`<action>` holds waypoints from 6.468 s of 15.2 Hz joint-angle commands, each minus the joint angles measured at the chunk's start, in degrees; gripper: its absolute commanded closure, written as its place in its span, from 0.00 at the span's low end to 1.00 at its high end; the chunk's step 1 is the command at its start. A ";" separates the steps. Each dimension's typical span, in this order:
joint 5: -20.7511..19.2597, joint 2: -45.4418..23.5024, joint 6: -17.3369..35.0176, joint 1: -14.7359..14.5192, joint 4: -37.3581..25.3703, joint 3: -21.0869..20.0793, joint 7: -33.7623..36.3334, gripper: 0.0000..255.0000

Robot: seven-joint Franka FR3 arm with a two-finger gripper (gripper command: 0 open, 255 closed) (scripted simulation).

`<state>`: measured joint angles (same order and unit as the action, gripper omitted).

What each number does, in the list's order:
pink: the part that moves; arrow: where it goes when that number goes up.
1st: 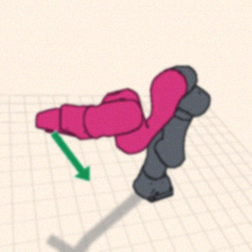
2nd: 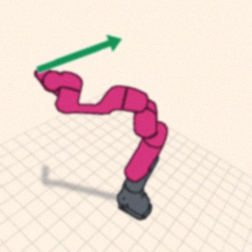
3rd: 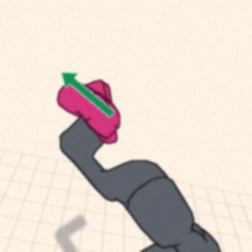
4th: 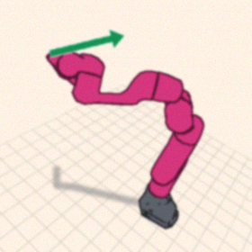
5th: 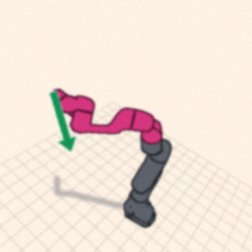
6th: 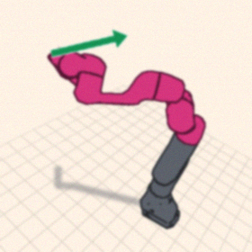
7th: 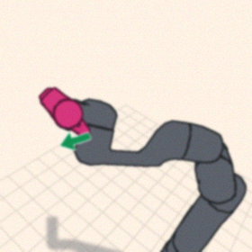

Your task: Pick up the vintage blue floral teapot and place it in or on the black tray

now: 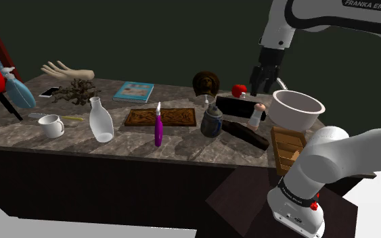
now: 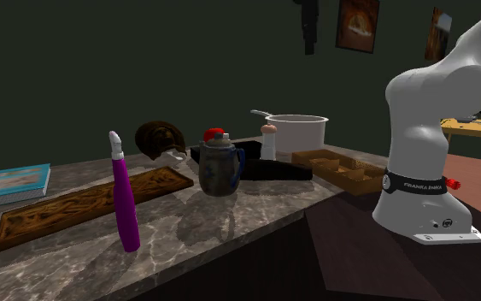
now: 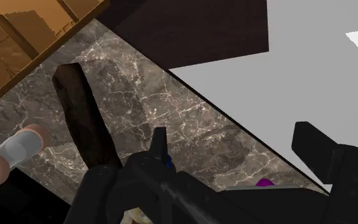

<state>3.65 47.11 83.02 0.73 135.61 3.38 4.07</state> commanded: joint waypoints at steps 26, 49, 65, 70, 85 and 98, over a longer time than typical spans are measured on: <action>9.05 -43.63 43.64 4.20 0.13 6.88 1.62 0.00; 11.20 -47.18 49.52 3.57 2.60 6.32 0.25 1.00; 7.74 -40.02 38.89 3.95 -1.38 6.36 4.08 1.00; 6.95 -38.08 35.05 4.06 -3.42 6.29 5.15 1.00; 5.80 -45.77 25.26 10.14 -18.52 14.05 -6.97 1.00; 10.80 -65.96 13.15 20.87 -46.78 20.29 -22.71 1.00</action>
<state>14.11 -17.76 97.02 20.64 90.71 23.31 -17.48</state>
